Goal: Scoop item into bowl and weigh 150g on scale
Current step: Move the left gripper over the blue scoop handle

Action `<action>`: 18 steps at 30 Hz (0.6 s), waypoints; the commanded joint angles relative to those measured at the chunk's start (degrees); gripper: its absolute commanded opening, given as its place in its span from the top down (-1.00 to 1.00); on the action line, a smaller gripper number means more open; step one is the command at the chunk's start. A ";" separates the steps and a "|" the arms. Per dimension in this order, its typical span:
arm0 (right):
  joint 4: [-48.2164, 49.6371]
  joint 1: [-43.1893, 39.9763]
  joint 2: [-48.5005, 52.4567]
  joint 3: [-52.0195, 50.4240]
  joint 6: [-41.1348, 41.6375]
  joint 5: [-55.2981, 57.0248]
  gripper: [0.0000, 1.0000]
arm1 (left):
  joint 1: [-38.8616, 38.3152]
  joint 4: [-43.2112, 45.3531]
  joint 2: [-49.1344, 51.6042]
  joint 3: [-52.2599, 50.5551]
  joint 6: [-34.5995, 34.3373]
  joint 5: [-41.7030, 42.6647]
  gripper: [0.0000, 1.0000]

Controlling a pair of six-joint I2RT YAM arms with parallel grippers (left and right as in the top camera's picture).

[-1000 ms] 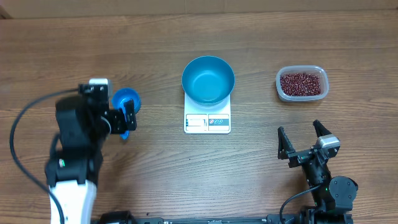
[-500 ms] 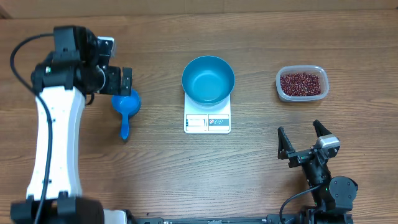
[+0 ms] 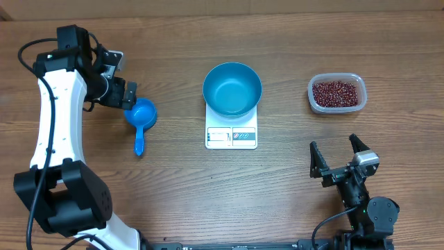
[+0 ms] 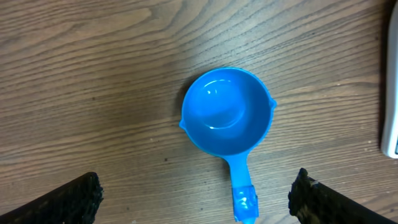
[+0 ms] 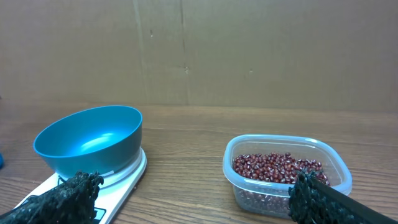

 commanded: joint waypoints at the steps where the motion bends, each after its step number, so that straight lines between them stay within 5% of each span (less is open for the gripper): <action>1: 0.31 0.31 -0.57 -0.61 -0.48 0.11 -1.00 | -0.07 0.74 2.10 1.40 2.78 -0.20 -0.99; 18: 0.33 0.31 -0.55 -0.61 -0.48 0.11 -1.00 | -0.07 3.63 3.61 0.42 2.78 -0.17 -0.99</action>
